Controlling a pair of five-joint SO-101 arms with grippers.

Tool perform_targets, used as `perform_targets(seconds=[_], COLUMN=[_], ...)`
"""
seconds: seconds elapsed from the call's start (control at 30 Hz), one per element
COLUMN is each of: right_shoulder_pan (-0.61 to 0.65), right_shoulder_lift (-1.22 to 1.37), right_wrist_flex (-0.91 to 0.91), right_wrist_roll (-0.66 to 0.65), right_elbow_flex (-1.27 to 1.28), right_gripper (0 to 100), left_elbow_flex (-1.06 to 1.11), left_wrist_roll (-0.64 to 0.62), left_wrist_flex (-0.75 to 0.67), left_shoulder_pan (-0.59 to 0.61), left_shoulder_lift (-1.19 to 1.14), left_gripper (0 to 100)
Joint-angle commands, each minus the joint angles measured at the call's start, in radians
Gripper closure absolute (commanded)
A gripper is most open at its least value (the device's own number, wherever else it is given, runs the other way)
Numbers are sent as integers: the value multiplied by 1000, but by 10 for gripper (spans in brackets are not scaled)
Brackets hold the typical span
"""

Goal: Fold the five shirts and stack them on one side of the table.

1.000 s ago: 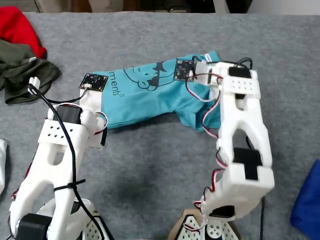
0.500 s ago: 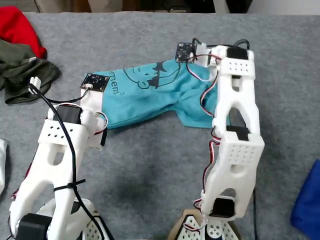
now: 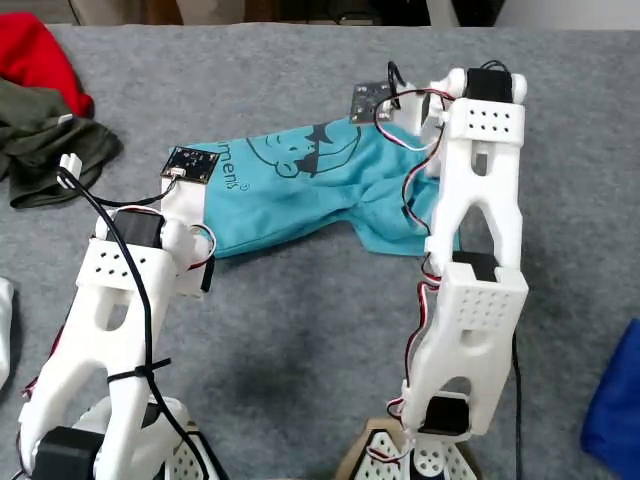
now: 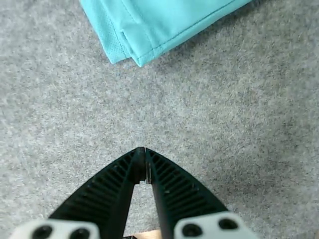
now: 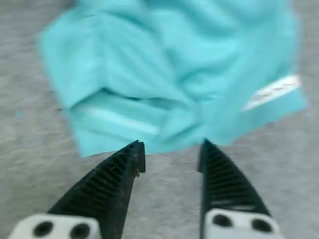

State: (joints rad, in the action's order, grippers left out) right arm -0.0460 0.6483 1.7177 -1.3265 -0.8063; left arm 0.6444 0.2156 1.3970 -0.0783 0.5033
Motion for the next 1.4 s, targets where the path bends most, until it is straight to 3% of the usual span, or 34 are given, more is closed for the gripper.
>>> perform_targets(seconds=[0.0, 0.27, 0.47, 0.57, 0.8, 1.23, 1.37], right_shoulder_pan=[21, 33, 35, 35, 33, 124, 120], right_shoulder_lift=[-7, -56, -314, -452, -628, -455, -390], right_wrist_flex=[48, 49, 12, -18, -414, -654, -654], right_wrist_roll=[-9, 25, 17, -49, -41, 94, 94], right_elbow_flex=[12, 234, 466, 650, 1084, 1058, 997], right_gripper=[845, 845, 845, 845, 845, 847, 913], left_elbow_flex=[-34, -32, -34, -34, -34, -29, -32], left_wrist_roll=[8, 8, 8, 8, 8, 8, 8], left_wrist_flex=[8, 8, 8, 8, 8, 8, 26], left_shoulder_pan=[2, 2, 0, 2, 0, 6, 6], left_shoulder_lift=[28, 28, 28, 28, 28, 28, 28], left_gripper=[980, 980, 980, 980, 980, 980, 980])
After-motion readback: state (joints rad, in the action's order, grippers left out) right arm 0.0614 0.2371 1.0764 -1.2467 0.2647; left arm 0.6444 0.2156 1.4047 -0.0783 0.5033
